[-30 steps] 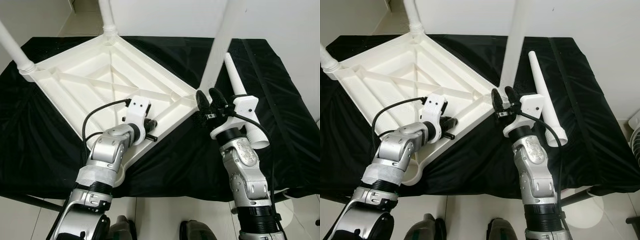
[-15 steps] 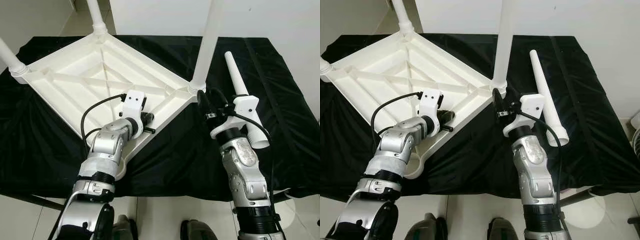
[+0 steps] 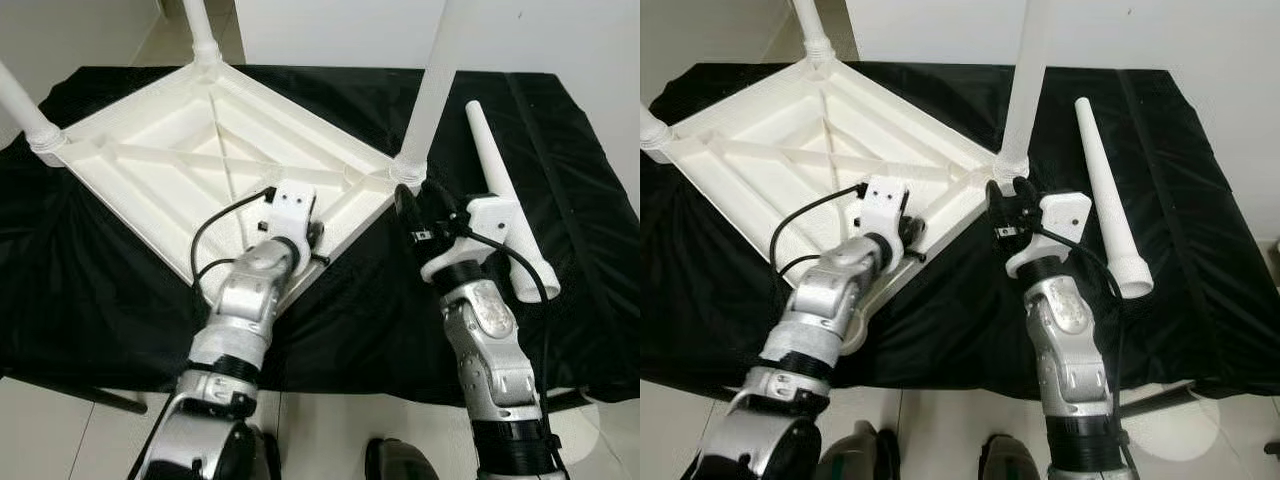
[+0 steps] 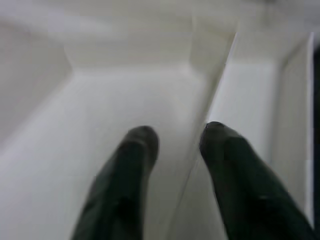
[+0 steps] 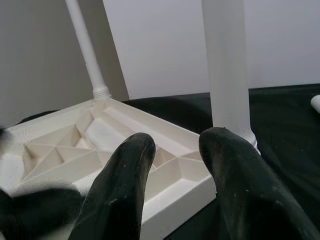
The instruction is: Building children table
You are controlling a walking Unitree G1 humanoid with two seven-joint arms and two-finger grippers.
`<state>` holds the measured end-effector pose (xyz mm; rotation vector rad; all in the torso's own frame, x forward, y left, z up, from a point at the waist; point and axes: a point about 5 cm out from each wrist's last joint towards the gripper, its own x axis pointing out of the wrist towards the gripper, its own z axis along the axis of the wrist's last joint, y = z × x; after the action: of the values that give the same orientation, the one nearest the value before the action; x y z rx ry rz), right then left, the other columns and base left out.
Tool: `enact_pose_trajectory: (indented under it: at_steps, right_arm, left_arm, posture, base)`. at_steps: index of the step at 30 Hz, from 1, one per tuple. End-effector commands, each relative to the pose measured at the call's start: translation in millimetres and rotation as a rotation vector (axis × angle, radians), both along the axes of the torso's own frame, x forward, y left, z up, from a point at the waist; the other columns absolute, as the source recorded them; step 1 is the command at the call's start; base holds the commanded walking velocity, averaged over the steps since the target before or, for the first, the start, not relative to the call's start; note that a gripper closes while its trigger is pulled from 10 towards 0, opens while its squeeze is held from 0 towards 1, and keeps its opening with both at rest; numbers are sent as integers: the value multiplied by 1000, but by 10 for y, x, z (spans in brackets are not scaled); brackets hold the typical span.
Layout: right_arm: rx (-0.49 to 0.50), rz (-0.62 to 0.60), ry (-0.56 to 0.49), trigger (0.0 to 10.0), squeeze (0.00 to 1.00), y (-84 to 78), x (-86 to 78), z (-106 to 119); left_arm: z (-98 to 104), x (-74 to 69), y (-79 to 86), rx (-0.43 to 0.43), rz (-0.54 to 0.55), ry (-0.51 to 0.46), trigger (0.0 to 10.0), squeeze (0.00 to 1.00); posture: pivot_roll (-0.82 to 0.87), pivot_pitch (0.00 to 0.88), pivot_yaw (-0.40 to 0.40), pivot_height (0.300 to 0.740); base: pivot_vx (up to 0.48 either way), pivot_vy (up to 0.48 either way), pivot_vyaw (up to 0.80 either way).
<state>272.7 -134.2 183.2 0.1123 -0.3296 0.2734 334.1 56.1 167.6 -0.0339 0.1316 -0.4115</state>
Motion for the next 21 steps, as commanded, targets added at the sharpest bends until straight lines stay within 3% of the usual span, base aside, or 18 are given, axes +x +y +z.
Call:
enact_pose_trajectory:
  at_steps: [1,2,5,6,8,9,13,15,19,21]
  right_arm:
    - [2,7,7,10000,0,28,-16,-10]
    - [2,8,10,10000,0,32,-20,-16]
    - [3,9,10,10000,0,37,-29,-18]
    - [3,7,18,10000,0,33,-43,-35]
    - [3,4,22,10000,0,25,-50,-45]
    - [2,3,27,10000,0,18,-53,-55]
    - [0,1,31,10000,0,13,-56,-65]
    - [-4,-10,40,10000,0,-8,-54,-86]
    - [-3,-22,43,10000,0,-26,-50,-90]
    - [-3,-68,59,10000,0,-68,-24,-109]
  left_arm:
    - [46,-60,-3,-14,-50,-46,10000,1000]
    - [76,-122,-26,2,-112,-79,10000,1000]
    - [96,-176,-37,24,-155,-108,10000,1000]
    - [178,-407,3,84,-293,-298,10000,0]
    - [210,-578,26,108,-391,-396,10000,0]
    - [149,-650,73,91,-444,-346,10000,0]
    - [95,-706,120,74,-482,-301,10000,0]
    - [-24,-806,271,104,-521,-234,10000,0]
    - [-60,-836,356,148,-519,-226,10000,0]
    - [-102,-837,529,210,-447,-181,10000,0]
  posture:
    - [-55,84,93,740]
    - [-54,85,94,740]
    - [-51,91,96,740]
    - [-48,95,95,740]
    - [-45,98,92,740]
    - [-41,103,92,740]
    - [-39,104,91,740]
    - [-28,109,84,740]
    - [-26,113,84,740]
    - [-19,116,80,740]
  base:
    - [0,0,0]
    - [0,0,0]
    - [0,0,0]
    - [0,0,0]
    - [0,0,0]
    - [0,0,0]
    - [0,0,0]
    - [0,0,0]
    - [0,0,0]
    - [0,0,0]
